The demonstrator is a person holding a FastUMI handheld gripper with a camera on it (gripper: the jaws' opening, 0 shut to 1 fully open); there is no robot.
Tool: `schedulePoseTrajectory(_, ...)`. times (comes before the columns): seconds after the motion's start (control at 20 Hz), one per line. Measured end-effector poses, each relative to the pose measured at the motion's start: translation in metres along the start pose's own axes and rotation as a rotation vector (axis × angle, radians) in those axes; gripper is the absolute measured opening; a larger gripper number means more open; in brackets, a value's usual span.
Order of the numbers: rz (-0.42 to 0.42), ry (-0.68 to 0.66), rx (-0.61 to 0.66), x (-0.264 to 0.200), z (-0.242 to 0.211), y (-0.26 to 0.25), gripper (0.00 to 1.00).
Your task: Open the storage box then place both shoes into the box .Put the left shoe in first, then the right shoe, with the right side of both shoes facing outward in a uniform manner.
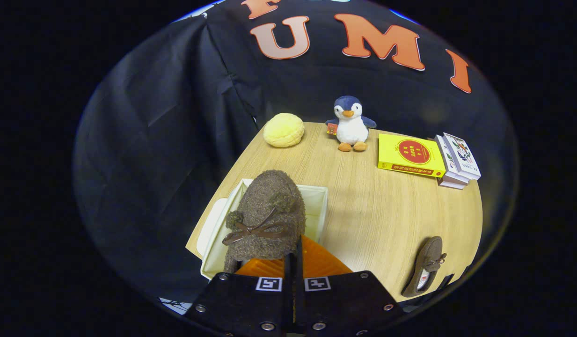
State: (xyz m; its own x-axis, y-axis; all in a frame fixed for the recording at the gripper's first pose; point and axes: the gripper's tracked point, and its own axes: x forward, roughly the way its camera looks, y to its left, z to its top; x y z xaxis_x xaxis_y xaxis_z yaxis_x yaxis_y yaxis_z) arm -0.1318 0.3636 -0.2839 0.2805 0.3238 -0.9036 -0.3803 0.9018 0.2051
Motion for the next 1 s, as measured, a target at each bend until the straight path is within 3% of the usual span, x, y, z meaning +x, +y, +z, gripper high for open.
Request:
schedulePoseTrajectory(0.75, -0.064, 0.308, 0.002, 0.139, -0.077, 0.061, 0.04)
schedulePoseTrajectory(0.9, -0.004, 0.363, 0.026, 0.137, -0.091, 0.071, 0.16)
schedulePoseTrajectory(1.0, 0.031, 0.386, 0.017, 0.131, -0.098, 0.073, 0.18)
